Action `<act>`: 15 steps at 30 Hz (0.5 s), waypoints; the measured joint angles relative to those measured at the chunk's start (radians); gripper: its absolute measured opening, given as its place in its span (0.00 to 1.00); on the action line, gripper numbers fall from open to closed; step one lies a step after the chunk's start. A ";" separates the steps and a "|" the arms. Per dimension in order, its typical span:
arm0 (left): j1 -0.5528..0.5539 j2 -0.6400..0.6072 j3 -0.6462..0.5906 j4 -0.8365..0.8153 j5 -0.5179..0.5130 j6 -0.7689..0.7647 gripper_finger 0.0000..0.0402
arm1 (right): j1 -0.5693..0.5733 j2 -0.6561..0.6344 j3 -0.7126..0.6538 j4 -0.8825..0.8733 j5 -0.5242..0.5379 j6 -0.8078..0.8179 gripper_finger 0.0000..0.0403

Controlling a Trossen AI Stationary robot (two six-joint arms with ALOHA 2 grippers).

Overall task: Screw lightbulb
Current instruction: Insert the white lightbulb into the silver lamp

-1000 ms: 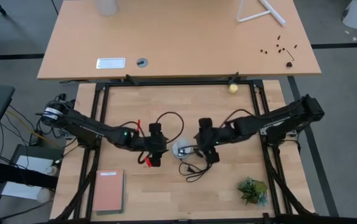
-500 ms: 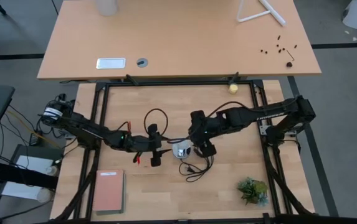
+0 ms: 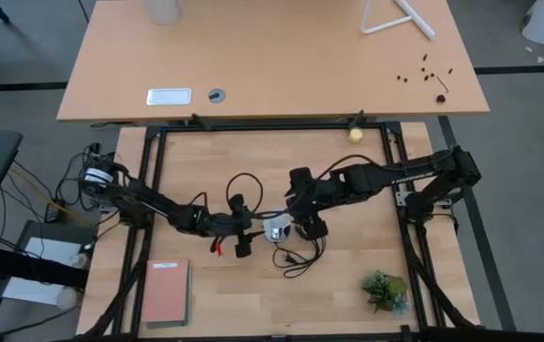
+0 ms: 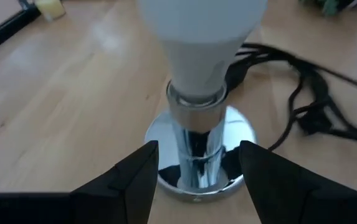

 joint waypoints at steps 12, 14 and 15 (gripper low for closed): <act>0.002 0.010 0.000 0.002 -0.063 -0.053 0.57 | -0.047 0.060 0.004 -0.010 -0.037 -0.038 0.88; 0.002 0.010 0.000 0.017 -0.063 -0.055 0.58 | -0.048 0.084 0.033 -0.039 -0.037 -0.043 0.88; 0.002 0.010 0.000 0.030 -0.061 -0.054 0.58 | -0.048 0.099 0.055 -0.065 -0.040 -0.039 0.88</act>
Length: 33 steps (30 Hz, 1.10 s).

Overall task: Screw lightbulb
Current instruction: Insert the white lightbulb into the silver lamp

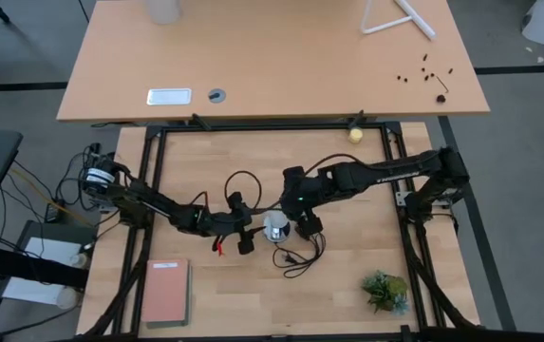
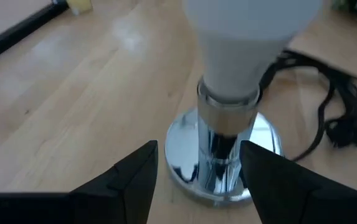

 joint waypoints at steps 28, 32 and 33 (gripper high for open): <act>-0.001 0.282 0.004 0.427 0.024 0.036 0.82 | 0.033 0.215 0.287 -0.234 -0.009 -0.021 0.88; 0.000 0.306 0.013 0.447 -0.021 0.075 0.82 | 0.033 0.215 0.287 -0.236 0.001 -0.020 0.88; 0.000 0.315 0.018 0.462 -0.025 0.082 0.82 | 0.033 0.215 0.287 -0.235 0.001 -0.020 0.88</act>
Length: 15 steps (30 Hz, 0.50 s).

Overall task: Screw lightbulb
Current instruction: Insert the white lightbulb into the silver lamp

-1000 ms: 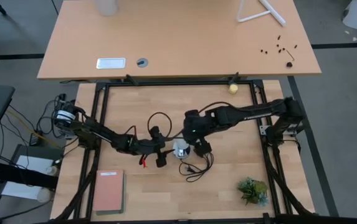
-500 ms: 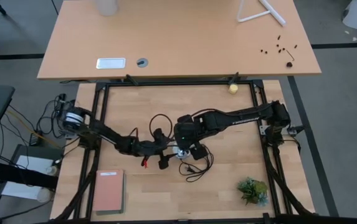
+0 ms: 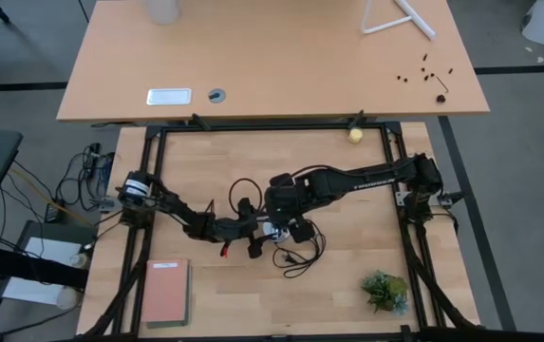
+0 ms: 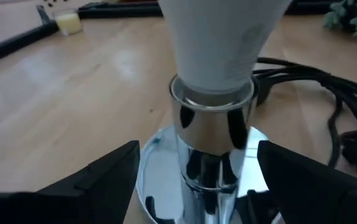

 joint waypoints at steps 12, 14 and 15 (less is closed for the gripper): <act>0.000 0.044 0.064 0.013 -0.013 0.082 0.77 | 0.000 -0.001 -0.054 0.048 0.001 0.011 0.87; 0.000 0.044 0.064 0.015 -0.020 0.082 0.74 | 0.000 -0.001 -0.054 0.051 0.001 0.011 0.87; 0.001 0.044 0.064 0.015 -0.024 0.081 0.72 | 0.000 -0.001 -0.054 0.052 0.001 0.011 0.87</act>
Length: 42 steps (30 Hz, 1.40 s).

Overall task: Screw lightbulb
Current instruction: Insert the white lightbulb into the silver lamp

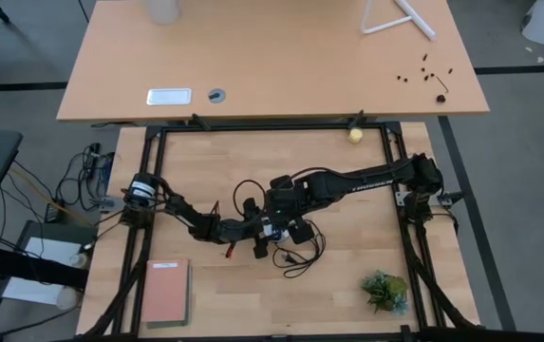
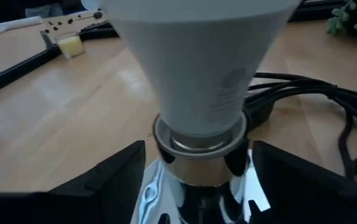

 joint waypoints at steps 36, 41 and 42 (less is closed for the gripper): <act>0.004 0.000 0.000 -0.002 -0.008 -0.024 0.47 | 0.026 0.018 0.001 0.037 0.019 -0.062 0.90; 0.004 0.000 0.000 -0.003 -0.005 -0.025 0.47 | 0.026 0.034 0.000 0.042 -0.002 -0.075 0.98; 0.004 0.000 0.000 -0.004 -0.005 -0.027 0.47 | 0.026 0.034 0.000 0.052 -0.002 -0.075 0.99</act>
